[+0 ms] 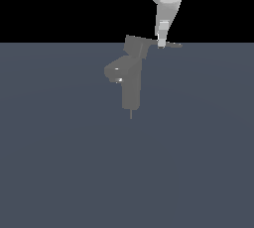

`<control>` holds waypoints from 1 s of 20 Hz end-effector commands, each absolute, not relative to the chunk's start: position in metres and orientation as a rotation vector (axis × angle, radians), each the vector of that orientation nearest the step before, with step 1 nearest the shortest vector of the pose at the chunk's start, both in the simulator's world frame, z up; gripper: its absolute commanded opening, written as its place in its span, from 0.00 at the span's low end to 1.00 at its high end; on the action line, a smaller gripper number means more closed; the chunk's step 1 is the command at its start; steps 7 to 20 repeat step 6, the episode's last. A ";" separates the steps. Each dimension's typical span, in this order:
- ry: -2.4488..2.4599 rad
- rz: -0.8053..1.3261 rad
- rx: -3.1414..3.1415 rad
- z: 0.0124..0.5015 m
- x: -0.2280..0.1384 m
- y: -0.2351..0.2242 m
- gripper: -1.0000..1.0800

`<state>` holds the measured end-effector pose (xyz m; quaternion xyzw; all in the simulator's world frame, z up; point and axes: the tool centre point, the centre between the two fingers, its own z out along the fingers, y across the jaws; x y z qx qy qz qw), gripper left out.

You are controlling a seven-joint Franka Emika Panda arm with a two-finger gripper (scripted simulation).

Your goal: Turn on the faucet by rotating a designated handle.

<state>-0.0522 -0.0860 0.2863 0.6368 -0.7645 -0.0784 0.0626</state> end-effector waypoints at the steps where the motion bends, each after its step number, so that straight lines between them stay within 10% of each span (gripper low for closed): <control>1: -2.342 -0.232 1.887 0.285 -0.050 -0.113 0.00; 20: -2.346 -0.231 1.883 0.284 -0.043 -0.126 0.00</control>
